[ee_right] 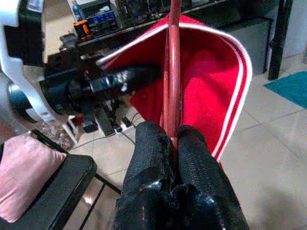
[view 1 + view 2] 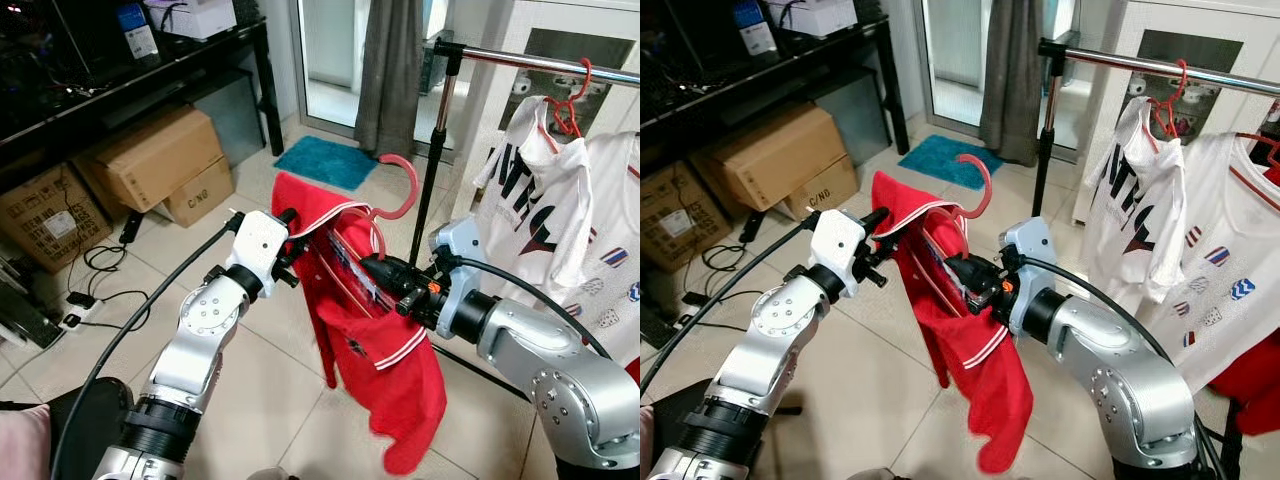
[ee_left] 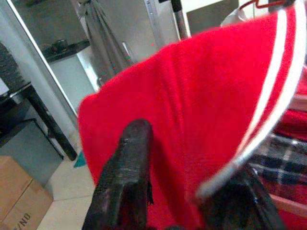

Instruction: Hang hanger

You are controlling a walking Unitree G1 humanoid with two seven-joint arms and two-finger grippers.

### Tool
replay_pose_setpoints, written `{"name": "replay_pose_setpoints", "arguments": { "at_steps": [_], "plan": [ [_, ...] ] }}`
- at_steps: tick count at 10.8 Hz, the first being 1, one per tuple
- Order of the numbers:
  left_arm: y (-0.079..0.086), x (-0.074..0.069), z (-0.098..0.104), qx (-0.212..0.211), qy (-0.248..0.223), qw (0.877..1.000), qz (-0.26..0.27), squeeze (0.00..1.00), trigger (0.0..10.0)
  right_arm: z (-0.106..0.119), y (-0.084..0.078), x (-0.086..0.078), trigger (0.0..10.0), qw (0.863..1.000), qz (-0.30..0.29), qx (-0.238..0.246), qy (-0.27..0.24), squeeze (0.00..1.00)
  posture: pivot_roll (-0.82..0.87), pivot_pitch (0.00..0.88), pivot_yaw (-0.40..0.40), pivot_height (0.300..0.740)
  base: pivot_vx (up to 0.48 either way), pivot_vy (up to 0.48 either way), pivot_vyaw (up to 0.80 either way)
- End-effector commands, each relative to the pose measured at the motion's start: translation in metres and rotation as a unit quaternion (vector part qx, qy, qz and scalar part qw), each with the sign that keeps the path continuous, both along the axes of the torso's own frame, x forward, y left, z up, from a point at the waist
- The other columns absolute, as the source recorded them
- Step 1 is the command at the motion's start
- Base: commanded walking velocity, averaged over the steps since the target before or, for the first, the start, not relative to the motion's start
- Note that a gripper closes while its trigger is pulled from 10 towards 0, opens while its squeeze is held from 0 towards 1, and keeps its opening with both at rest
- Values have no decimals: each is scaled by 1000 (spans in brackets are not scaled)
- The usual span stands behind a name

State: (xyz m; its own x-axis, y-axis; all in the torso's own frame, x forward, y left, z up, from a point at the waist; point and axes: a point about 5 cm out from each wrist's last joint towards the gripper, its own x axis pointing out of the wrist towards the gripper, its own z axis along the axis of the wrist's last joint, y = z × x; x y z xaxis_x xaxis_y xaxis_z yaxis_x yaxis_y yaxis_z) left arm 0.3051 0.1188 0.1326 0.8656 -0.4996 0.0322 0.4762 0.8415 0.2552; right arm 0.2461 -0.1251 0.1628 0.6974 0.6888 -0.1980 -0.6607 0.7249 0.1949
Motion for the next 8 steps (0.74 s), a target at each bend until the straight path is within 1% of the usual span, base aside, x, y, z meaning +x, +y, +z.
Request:
{"name": "replay_pose_setpoints", "arguments": {
  "at_steps": [1, 3, 5, 7, 8],
  "plan": [
    [10, 2, 4, -4, -3, 1000, 17, 0, 0, 9, 0, 3, 0, 1000, 0, 10, -23, 0, -92, 14, 104, 740, 0, 0, 0],
    [16, 3, 7, -29, 1, 999, 25, 0, 0, 8, -1, 3, 0, 1000, -1, 10, -23, 0, -88, 14, 100, 740, 0, 0, 0],
    [21, 3, 8, -41, 0, 999, 36, 0, 0, 8, -1, 5, 0, 1000, 0, 5, -22, 0, -85, 10, 93, 740, 0, 0, 0],
    [33, 5, 12, -58, -1, 997, 59, 0, 0, 8, -3, 7, 0, 1000, 0, -1, -24, 0, -83, 6, 82, 740, 0, 0, 0],
    [40, 7, 18, -58, -8, 996, 65, 0, 0, 6, -4, 8, 0, 1000, 1, -20, -21, 0, -82, 6, 78, 740, 0, 0, 0]
  ]
}}
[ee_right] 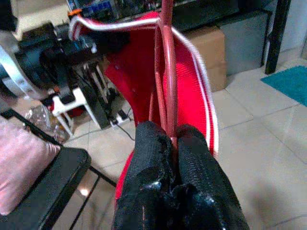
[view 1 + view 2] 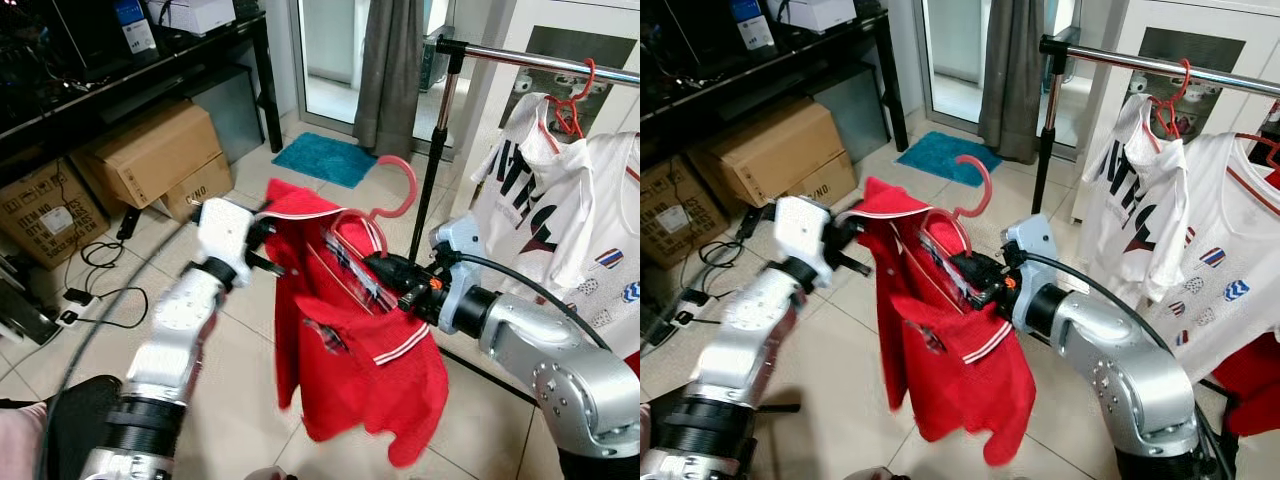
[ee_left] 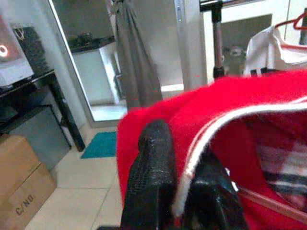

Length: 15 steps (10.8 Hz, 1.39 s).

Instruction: Hang hanger

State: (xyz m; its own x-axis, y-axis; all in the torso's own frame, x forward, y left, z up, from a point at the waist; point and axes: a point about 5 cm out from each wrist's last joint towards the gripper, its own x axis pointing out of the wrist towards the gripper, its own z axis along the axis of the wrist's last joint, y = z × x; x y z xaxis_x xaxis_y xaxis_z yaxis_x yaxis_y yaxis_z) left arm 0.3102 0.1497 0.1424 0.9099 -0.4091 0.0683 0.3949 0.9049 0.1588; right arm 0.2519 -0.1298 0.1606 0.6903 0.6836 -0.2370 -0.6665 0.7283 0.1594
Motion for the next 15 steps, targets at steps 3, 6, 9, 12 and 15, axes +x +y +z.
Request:
{"name": "replay_pose_setpoints", "arguments": {
  "at_steps": [3, 6, 9, 12, 15],
  "plan": [
    [47, 14, 53, 74, -62, 994, 47, 0, 0, -3, -15, 0, 0, 995, 22, -94, -22, 0, -80, 7, 75, 740, 0, 0, 0],
    [93, 15, 69, 236, -36, 969, 67, 0, 0, -18, -39, -18, 0, 981, 82, -176, -1, 0, -83, 7, 85, 740, 0, 0, 0],
    [122, 10, 71, 290, -6, 953, 91, 0, 0, -23, -62, -22, 0, 977, 77, -199, 11, 0, -84, 1, 93, 740, 0, 0, 0],
    [144, 12, 74, 248, -4, 956, 156, 0, 0, -28, -71, -29, 0, 977, 89, -193, 18, 0, -83, 0, 97, 740, 0, 0, 0],
    [83, 22, 63, 257, -29, 965, 46, 0, 0, -24, -59, -10, 0, 977, 51, -208, 19, 0, -86, 0, 98, 740, 0, 0, 0]
  ]
}}
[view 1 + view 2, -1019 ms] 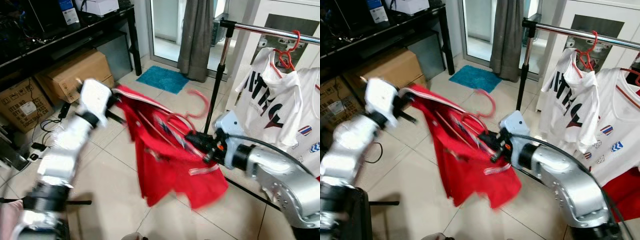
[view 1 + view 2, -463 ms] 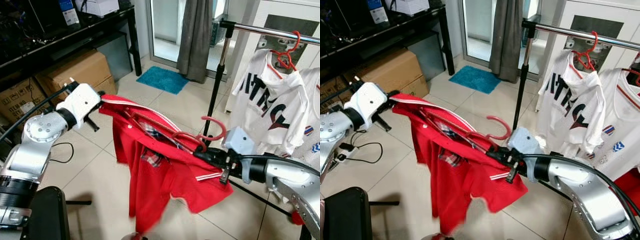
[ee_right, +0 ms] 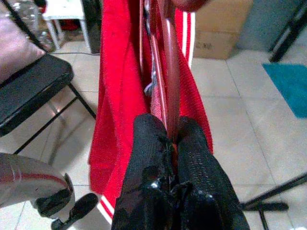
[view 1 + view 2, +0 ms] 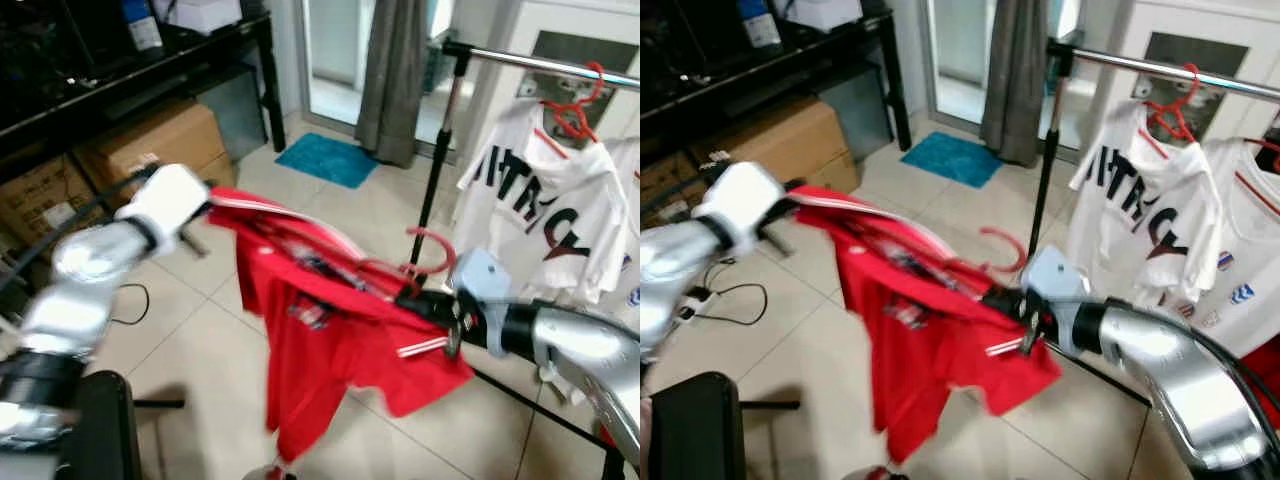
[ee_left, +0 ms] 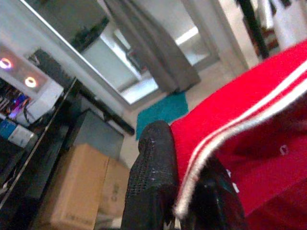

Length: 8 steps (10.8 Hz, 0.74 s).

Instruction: Hang hanger

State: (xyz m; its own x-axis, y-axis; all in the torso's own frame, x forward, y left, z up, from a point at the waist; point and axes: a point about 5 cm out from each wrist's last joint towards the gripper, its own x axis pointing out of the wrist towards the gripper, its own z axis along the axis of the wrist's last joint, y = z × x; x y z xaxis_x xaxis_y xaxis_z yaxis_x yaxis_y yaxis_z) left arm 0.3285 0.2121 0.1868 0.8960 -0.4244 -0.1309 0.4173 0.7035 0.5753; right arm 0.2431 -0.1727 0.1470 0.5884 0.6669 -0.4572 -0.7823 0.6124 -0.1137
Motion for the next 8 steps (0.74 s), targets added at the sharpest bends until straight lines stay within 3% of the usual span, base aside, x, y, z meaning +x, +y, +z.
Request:
{"name": "replay_pose_setpoints", "arguments": {
  "at_steps": [1, 2, 3, 4, 6, 8],
  "plan": [
    [0, 6, 14, -41, -31, 998, 34, 0, 0, -10, -15, 5, 0, 998, -56, -3, 24, 0, -90, 0, 97, 740, 0, 0, 0],
    [3, 6, 10, -49, -31, 997, 51, 0, 0, -17, -24, 1, 0, 997, -68, -7, 46, 0, -93, 0, 98, 740, 0, 0, 0],
    [6, 7, 14, -48, -40, 996, 57, 0, 0, -29, -40, -5, 0, 990, -67, -104, 65, 0, -91, 0, 98, 740, 0, 0, 0],
    [-4, 7, 15, -49, -40, 997, 34, 0, 0, -31, -40, -2, 0, 986, -67, -139, 61, 0, -92, 0, 100, 740, 0, 0, 0],
    [-68, 3, -7, -45, 4, 996, -75, 0, 0, -21, -6, 19, 0, 991, -70, -107, 43, 0, -88, 0, 96, 740, 0, 0, 0],
    [-103, -9, -38, -5, 53, 989, -135, 0, 0, -15, 20, 27, 0, 991, -50, -118, 28, 0, -89, 2, 92, 740, 0, 0, 0]
  ]
}}
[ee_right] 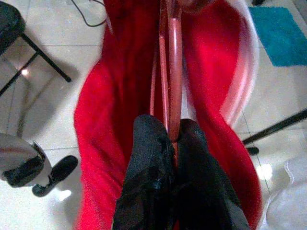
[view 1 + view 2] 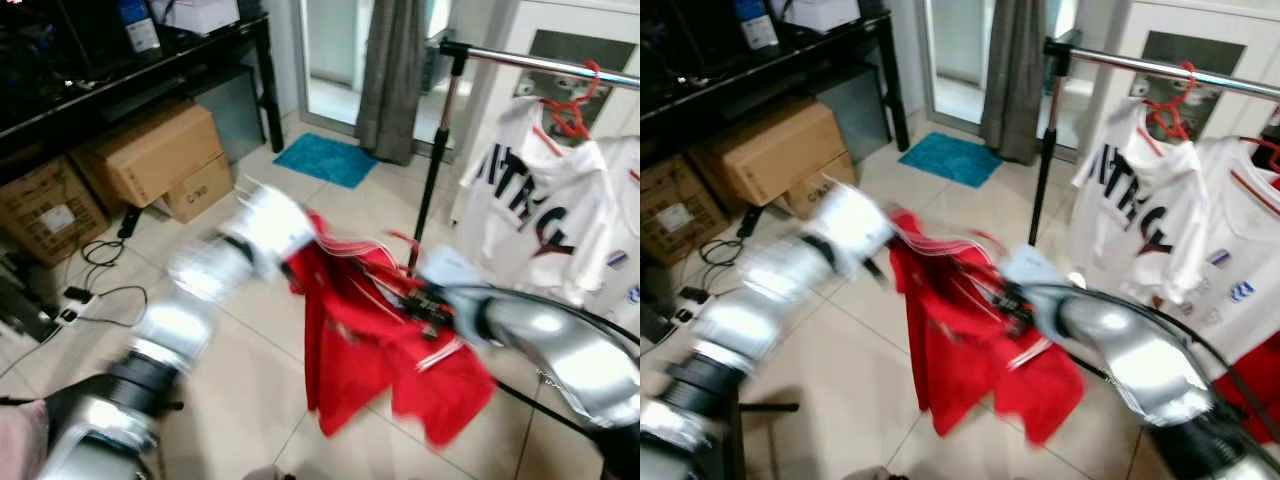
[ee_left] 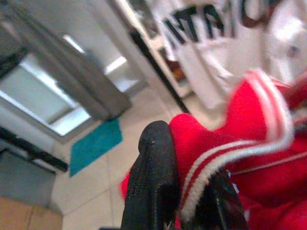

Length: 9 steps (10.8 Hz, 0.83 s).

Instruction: Hang hanger

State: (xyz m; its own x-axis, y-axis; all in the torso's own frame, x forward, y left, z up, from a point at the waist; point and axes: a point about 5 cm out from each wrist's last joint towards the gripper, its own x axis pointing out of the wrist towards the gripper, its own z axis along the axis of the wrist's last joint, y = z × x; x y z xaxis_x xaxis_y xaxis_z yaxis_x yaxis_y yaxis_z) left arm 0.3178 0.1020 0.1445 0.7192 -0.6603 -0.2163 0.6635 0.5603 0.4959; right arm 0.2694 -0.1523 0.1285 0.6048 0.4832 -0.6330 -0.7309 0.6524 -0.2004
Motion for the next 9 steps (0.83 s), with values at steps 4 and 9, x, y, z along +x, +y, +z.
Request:
{"name": "replay_pose_setpoints", "arguments": {
  "at_steps": [4, 9],
  "plan": [
    [33, 5, -5, 113, -20, 993, 41, 0, 0, -11, -20, -15, 0, 985, 54, -160, 47, 0, -95, 7, 82, 740, 0, 0, 0],
    [91, 8, -18, 205, -5, 972, 114, 0, 0, 16, -65, -31, 0, 983, 56, -158, 69, 0, -101, 23, 86, 740, 0, 0, 0]
  ]
}}
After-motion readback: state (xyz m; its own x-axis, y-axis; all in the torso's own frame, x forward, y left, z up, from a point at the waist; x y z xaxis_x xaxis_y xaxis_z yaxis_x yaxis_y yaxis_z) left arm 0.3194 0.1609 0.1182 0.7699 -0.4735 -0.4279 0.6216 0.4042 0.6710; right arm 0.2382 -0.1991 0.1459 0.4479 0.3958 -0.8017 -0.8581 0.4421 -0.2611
